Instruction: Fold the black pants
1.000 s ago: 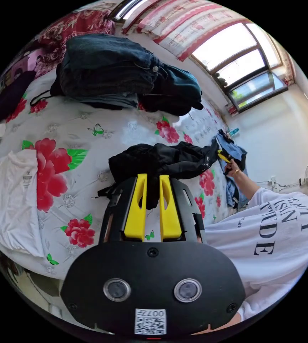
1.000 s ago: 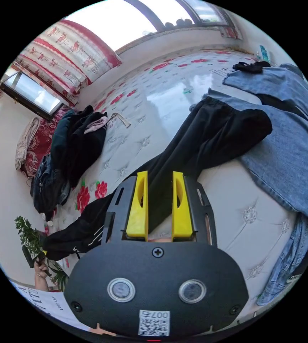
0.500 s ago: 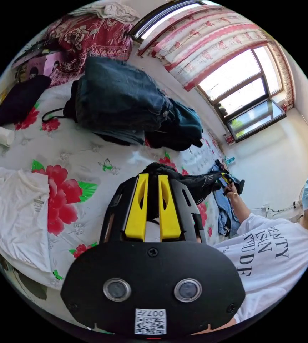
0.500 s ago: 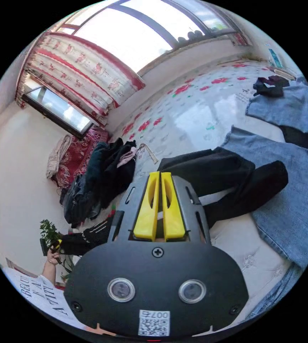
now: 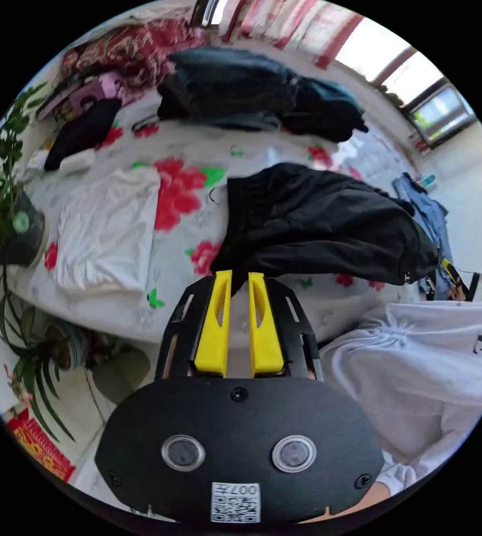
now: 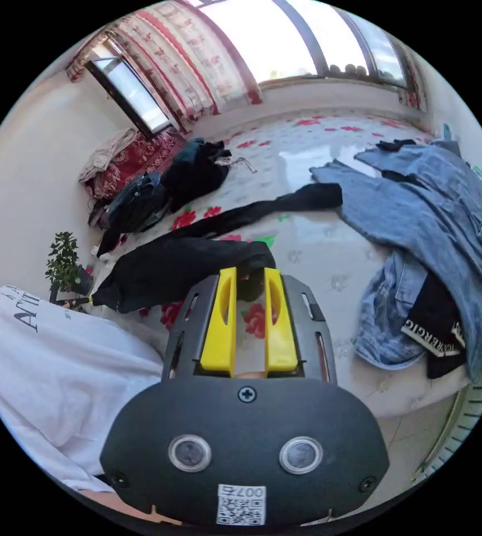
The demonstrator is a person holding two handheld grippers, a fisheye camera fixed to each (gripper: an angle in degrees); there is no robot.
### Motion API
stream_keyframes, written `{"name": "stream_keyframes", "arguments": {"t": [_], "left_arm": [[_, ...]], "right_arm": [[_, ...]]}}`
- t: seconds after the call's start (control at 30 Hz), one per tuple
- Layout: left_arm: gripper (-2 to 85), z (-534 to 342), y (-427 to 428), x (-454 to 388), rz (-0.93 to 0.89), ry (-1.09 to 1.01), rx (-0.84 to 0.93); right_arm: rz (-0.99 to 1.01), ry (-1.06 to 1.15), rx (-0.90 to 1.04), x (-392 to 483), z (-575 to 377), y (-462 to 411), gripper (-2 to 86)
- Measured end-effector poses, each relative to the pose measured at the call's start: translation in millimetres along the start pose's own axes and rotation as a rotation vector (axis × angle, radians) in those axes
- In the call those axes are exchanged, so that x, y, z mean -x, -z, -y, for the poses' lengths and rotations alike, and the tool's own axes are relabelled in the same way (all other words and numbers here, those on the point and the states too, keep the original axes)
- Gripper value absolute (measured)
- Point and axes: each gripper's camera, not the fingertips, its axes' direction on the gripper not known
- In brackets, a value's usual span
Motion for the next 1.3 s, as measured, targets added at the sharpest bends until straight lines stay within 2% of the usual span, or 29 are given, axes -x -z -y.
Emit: {"name": "stream_keyframes", "arguments": {"t": [0.03, 0.1, 0.27, 0.33, 0.47, 0.6, 0.7, 0.8, 0.87, 0.9, 1.0, 1.07, 1.13, 1.3], "left_arm": [[2.9, -6, -9, 0, 0.014, 0.024, 0.026], [1.0, -24, -24, -6, -0.005, 0.076, 0.026], [2.9, -28, -7, -21, -0.077, 0.117, -0.140], [4.2, -24, -4, -26, -0.112, 0.117, -0.178], [6.0, -10, -16, -49, -0.111, 0.075, -0.156], [5.2, 4, -58, -79, -0.020, 0.013, -0.017], [3.1, 2, -57, -94, 0.067, -0.045, -0.069], [1.2, 2, -57, -102, 0.113, -0.103, -0.054], [0.3, 0, -58, -103, 0.117, -0.108, -0.065], [0.0, -1, -58, -102, 0.108, -0.085, -0.073], [-0.2, -4, -58, -100, 0.088, -0.037, -0.090], [-0.2, -5, -58, -101, 0.095, -0.060, -0.091], [0.0, -5, -58, -102, 0.099, -0.088, -0.084], [2.2, -4, -56, -94, 0.045, -0.041, -0.058]], "right_arm": [[-0.010, -0.058, 0.068, -8, -21, -19, 4.2], [-0.010, -0.129, 0.073, -20, -46, -32, 5.0], [0.127, -0.517, -0.151, -89, -85, -22, 7.0], [0.139, -0.599, -0.171, -104, -91, -30, 7.4], [0.192, -0.554, -0.135, -99, -65, -55, 7.6], [0.079, -0.492, -0.015, -81, -27, -85, 6.2], [0.057, -0.469, 0.099, -73, 1, -93, 2.9], [0.050, -0.258, -0.189, -36, 9, -17, 0.6], [-0.039, -0.144, -0.417, -9, -16, 53, 0.3], [-0.069, -0.142, -0.447, -7, -24, 64, 0.3], [-0.191, -0.298, -0.486, -34, -63, 88, 0.8], [-0.180, -0.493, -0.375, -77, -88, 75, 2.1], [-0.119, -0.548, -0.286, -98, -104, 56, 3.2], [-0.192, -0.597, -0.251, -113, -122, 29, 4.9]]}}
